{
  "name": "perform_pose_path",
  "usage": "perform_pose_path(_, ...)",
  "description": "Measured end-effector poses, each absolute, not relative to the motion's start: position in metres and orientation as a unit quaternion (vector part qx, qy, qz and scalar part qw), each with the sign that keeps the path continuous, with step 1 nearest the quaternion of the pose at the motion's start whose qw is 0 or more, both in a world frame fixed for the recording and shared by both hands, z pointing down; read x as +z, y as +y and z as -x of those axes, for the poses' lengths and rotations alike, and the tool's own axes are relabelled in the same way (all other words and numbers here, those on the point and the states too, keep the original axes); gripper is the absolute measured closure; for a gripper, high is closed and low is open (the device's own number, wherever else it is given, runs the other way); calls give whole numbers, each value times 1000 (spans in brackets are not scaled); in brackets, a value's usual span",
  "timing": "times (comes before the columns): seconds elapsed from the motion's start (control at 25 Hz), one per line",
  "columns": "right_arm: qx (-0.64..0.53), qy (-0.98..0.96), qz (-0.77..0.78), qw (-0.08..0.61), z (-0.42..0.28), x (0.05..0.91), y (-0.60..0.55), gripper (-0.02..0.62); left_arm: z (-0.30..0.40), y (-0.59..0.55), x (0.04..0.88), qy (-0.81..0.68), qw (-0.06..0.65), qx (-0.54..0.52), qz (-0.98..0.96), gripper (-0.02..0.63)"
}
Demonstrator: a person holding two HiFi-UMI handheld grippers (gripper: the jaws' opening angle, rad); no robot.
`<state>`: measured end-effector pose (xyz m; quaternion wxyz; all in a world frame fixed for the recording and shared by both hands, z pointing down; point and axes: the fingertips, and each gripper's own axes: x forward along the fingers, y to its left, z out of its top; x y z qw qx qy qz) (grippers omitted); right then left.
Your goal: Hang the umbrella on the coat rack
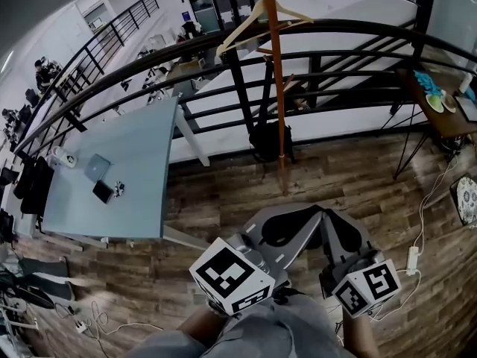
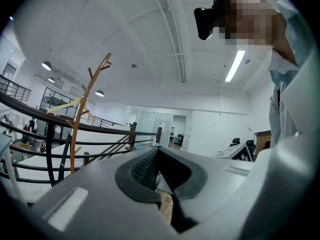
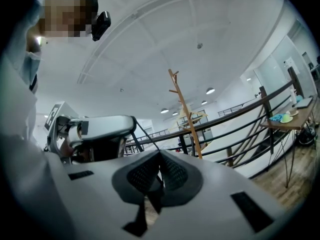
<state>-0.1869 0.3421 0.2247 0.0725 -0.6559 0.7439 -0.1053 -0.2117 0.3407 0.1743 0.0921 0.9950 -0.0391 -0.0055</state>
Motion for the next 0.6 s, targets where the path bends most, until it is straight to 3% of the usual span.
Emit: perform_pose_path(0.6,-103,729,672,74,159,231,330,595,182,329,181,-13,91,-12,-996,604)
